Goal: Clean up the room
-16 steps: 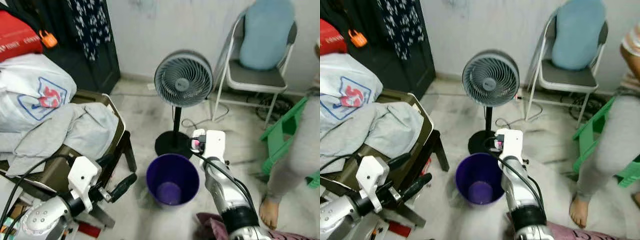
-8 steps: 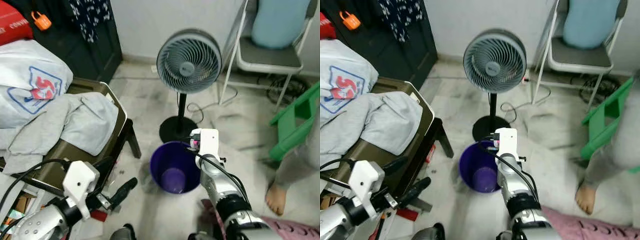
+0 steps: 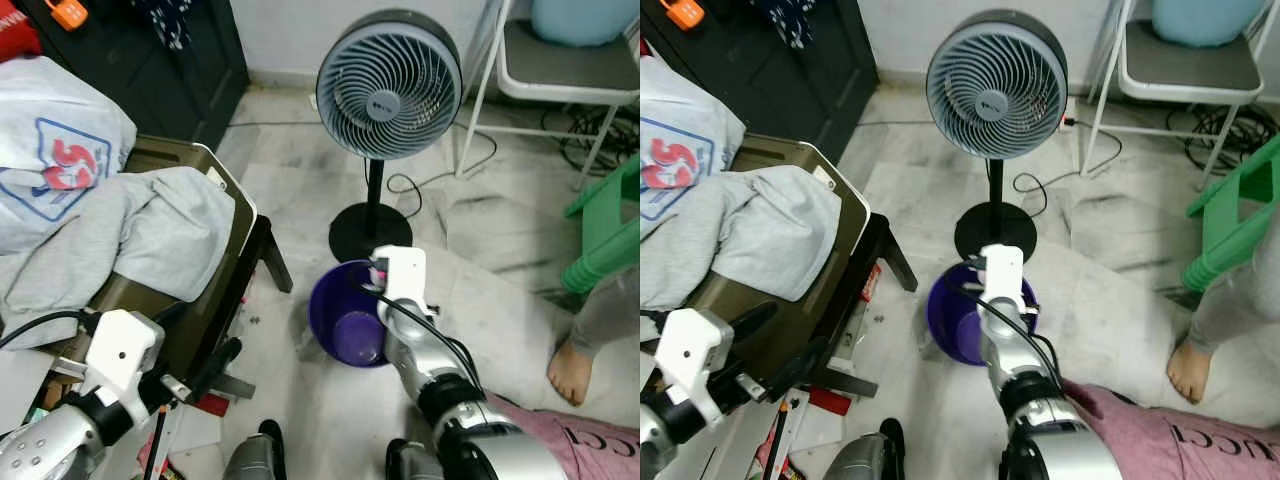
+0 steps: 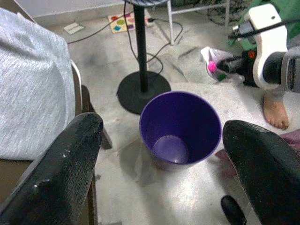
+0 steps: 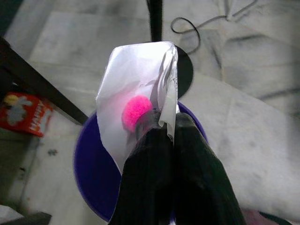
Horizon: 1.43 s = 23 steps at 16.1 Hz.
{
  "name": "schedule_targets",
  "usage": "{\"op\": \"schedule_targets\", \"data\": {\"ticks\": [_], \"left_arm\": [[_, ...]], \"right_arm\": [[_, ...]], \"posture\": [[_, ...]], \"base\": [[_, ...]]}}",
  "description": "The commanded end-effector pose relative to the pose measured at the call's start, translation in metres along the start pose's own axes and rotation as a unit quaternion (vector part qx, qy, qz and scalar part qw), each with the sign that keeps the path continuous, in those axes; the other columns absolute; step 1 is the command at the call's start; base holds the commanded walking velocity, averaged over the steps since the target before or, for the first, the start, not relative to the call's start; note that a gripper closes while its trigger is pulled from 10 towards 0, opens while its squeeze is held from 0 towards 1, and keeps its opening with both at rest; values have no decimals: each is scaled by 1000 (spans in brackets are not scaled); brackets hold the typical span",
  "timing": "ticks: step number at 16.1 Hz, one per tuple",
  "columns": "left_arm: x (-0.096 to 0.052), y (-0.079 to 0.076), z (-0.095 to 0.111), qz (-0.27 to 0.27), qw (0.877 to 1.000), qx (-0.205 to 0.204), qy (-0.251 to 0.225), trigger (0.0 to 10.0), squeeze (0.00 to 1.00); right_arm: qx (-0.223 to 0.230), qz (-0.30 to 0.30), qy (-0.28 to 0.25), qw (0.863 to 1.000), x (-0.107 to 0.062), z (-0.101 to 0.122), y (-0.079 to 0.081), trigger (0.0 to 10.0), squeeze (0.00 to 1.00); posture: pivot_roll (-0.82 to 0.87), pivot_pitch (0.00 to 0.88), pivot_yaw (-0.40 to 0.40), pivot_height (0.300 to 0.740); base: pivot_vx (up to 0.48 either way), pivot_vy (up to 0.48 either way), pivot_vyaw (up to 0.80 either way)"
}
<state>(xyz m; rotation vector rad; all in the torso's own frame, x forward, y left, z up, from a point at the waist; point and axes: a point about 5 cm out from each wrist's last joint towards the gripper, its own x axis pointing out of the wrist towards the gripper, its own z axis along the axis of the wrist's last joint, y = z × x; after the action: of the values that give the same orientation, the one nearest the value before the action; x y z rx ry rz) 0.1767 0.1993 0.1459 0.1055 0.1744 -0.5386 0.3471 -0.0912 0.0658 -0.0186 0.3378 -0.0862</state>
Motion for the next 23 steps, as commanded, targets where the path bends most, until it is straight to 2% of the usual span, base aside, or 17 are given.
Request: {"op": "schedule_targets", "data": {"ticks": [1, 2, 5, 6, 7, 11, 16, 19, 23], "left_arm": [[-6, 0, -1, 2, 1000, -1, 12, 10000, 0], [-7, 0, -1, 3, 1000, -1, 15, 10000, 0], [-10, -1, -2, 6, 1000, -2, 20, 10000, 0], [-9, -1, -2, 6, 1000, -2, 20, 10000, 0], [-9, -1, -2, 6, 1000, -2, 20, 10000, 0], [-5, -1, -2, 11, 1000, -2, 19, 10000, 0], [-4, 1, -3, 16, 1000, 1, 19, 10000, 0], [10, 1, 0, 10, 1000, -4, -1, 10000, 0], [44, -12, 4, -7, 999, -19, -47, 10000, 0]], "right_arm": [[-1, 11, 1, 1000, -2, -1, 12, 10000, 0], [-20, 4, -6, 1000, -1, 3, 13, 10000, 0], [-19, -8, -12, 1000, 1, 8, 11, 10000, 0], [-19, -10, -11, 1000, 1, 7, 10, 10000, 961], [-20, -11, -11, 1000, 1, 6, 9, 10000, 1000], [-32, -20, -12, 999, 2, 4, 3, 10000, 1000], [-30, -7, -19, 999, 2, 6, 6, 10000, 1000], [-60, 11, -33, 998, 2, 7, 4, 10000, 1000], [-80, 29, -57, 995, -2, 3, -20, 10000, 1000]], "posture": [[183, 343, 121, 740], [185, 343, 120, 740], [191, 337, 119, 740], [193, 335, 117, 740], [190, 335, 115, 740], [179, 334, 112, 740], [177, 326, 112, 740], [135, 297, 101, 740], [34, 223, 62, 740]], "base": [[0, 0, 0], [0, 0, 0], [0, 0, 0], [0, 0, 0], [0, 0, 0], [0, 0, 0], [0, 0, 0], [0, 0, 0], [0, 0, 0]]}}
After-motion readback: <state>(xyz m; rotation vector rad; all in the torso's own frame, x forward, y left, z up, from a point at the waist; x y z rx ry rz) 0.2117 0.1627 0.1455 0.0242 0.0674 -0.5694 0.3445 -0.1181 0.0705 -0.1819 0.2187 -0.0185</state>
